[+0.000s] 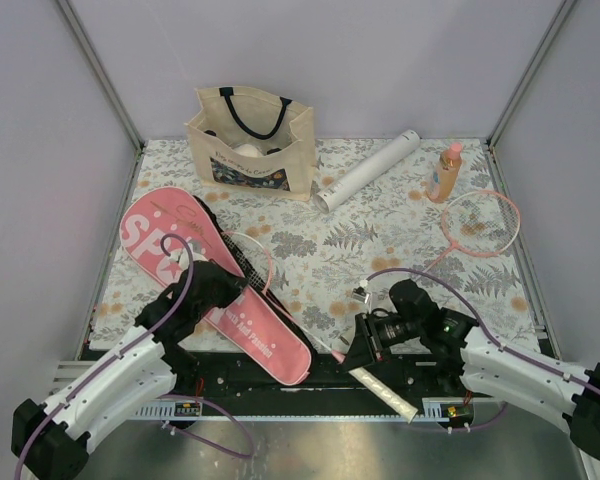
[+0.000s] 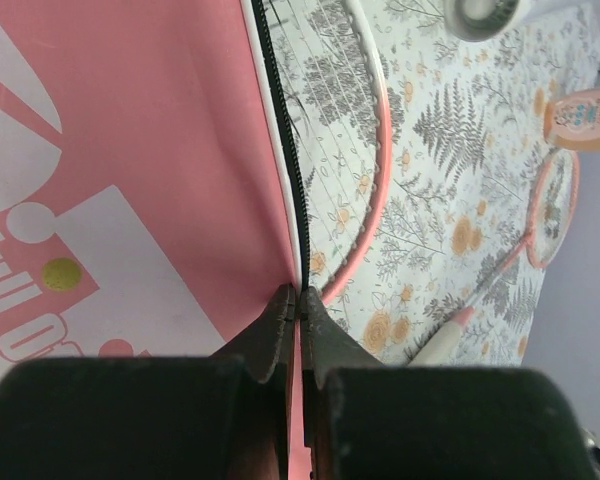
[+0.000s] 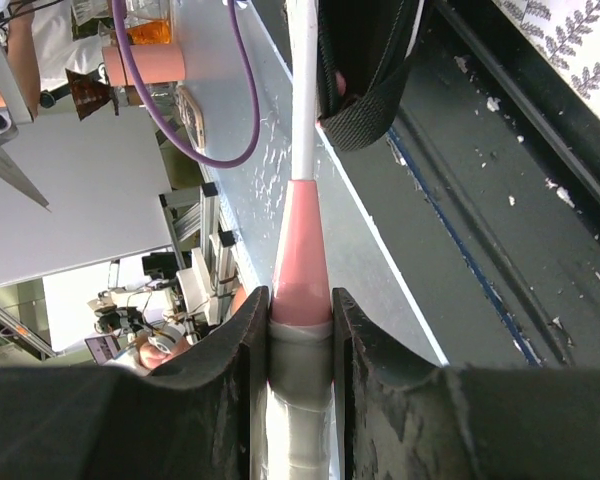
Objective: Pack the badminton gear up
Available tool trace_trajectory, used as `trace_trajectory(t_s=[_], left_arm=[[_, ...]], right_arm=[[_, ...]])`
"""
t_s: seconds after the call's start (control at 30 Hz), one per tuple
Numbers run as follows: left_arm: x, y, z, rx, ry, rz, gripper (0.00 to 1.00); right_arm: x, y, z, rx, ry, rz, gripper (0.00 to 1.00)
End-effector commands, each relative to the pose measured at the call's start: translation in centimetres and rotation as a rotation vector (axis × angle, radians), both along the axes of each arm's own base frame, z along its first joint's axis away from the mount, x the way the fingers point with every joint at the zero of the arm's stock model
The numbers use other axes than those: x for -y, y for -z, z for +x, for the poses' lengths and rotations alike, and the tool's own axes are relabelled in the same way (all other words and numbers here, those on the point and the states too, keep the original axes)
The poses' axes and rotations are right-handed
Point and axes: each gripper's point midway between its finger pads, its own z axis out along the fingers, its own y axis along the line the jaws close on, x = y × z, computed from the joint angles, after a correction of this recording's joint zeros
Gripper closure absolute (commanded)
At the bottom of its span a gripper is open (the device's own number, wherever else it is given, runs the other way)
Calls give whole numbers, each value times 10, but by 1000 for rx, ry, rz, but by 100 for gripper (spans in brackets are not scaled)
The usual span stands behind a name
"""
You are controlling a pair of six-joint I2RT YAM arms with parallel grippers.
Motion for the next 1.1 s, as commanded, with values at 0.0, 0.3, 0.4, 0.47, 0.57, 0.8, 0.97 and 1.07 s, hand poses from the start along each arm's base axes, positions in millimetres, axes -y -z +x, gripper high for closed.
trace_trajectory(t_s=[0.0, 0.3, 0.4, 0.47, 0.57, 0.8, 0.97, 1.07], left_arm=[[19, -25, 3, 96, 80, -87, 100], [17, -24, -8, 79, 77, -128, 100], [17, -20, -12, 74, 85, -138, 100], [17, -18, -15, 70, 92, -143, 100], [18, -15, -18, 64, 99, -160, 100], [17, -16, -24, 50, 114, -156, 100], [2, -7, -25, 31, 69, -87, 100], [-4, -4, -26, 16, 45, -60, 100]], right_arm=[[-20, -32, 16, 119, -25, 129, 100], [-51, -30, 37, 99, -63, 136, 100], [-60, -25, 46, 95, -49, 131, 100], [-66, -27, 52, 104, -43, 136, 100], [-75, -30, 62, 131, -40, 137, 100], [-90, -19, 89, 171, 32, 79, 100], [-94, -26, 94, 203, 30, 79, 100], [-93, -31, 94, 225, 25, 82, 100]])
